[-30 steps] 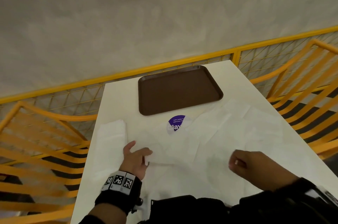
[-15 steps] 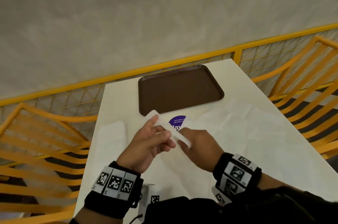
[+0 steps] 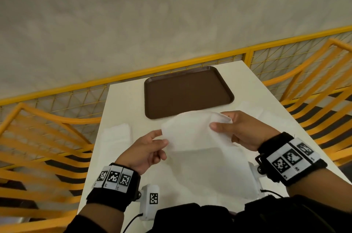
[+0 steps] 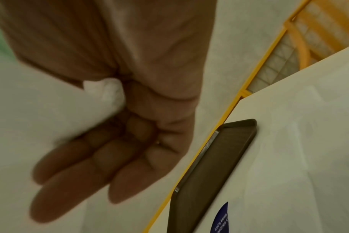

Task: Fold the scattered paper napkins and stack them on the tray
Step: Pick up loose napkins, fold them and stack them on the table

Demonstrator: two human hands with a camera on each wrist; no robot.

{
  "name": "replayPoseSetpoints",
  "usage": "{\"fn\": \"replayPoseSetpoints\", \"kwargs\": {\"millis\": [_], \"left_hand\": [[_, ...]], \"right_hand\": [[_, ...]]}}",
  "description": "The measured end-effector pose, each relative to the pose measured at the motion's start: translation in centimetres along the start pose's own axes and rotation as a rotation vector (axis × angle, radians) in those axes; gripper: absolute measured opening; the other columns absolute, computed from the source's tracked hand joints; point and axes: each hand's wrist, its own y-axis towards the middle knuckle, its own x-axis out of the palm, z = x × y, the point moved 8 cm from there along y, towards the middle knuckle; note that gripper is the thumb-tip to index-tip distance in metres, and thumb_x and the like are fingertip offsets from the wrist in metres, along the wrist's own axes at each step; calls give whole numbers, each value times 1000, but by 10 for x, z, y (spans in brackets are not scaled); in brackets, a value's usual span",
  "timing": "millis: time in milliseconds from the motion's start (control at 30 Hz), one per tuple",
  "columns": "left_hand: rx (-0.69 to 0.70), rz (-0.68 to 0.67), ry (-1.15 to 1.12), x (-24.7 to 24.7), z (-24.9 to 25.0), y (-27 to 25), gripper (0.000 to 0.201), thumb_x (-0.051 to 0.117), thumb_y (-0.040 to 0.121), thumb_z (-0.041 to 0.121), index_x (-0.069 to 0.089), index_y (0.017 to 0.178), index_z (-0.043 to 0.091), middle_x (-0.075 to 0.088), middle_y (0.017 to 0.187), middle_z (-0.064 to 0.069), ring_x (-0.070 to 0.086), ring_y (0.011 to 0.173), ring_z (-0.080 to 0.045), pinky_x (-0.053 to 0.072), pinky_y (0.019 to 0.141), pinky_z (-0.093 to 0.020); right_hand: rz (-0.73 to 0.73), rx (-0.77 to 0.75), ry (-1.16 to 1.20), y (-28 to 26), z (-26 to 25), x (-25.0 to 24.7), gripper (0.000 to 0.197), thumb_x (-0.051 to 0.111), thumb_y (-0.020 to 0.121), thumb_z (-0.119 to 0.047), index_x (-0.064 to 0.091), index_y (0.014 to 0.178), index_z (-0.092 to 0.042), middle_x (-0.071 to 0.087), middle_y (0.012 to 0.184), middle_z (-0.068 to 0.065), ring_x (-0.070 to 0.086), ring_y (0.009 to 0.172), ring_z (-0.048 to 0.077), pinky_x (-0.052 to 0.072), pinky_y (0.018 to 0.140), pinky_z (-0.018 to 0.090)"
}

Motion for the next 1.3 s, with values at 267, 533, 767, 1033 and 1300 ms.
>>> {"fn": "replayPoseSetpoints", "kwargs": {"millis": [267, 533, 767, 1033, 1300], "left_hand": [[-110, 156, 178, -16, -15, 3, 19, 51, 94, 13, 48, 76, 17, 48, 65, 0, 46, 41, -12, 24, 36, -18], [-123, 350, 127, -36, -17, -7, 14, 42, 98, 15, 49, 86, 14, 52, 70, -6, 46, 36, -11, 28, 32, -17], [18, 345, 136, -34, 0, -24, 37, 69, 84, 15, 42, 108, 24, 64, 65, -14, 57, 52, -22, 47, 49, -26], [231, 288, 657, -30, 12, -34, 34, 82, 59, 8, 68, 79, 32, 62, 60, 7, 52, 55, -10, 49, 67, -29], [268, 303, 1413, -13, -3, -35, 64, 68, 52, 71, 51, 111, 57, 16, 125, 22, 16, 112, -3, 27, 100, -34]], "right_hand": [[171, 252, 131, -6, 48, -16, 56, 78, 73, -18, 53, 123, -11, 71, 109, 15, 69, 96, 33, 55, 84, 52], [179, 176, -16, -17, 49, 3, 53, 78, 76, -16, 48, 115, -37, 62, 82, 12, 63, 80, 26, 55, 83, 43], [300, -66, -652, -15, 24, 3, 22, 81, 73, -26, 68, 84, -40, 58, 68, 1, 53, 59, 3, 47, 61, 13], [408, -306, -780, -25, -4, 12, 23, 81, 73, -24, 63, 75, -37, 64, 72, -11, 60, 78, 6, 44, 64, 8], [229, -529, -1094, -29, -21, 54, 14, 73, 77, -38, 59, 75, -33, 65, 81, -18, 56, 79, 2, 42, 81, 29]]}}
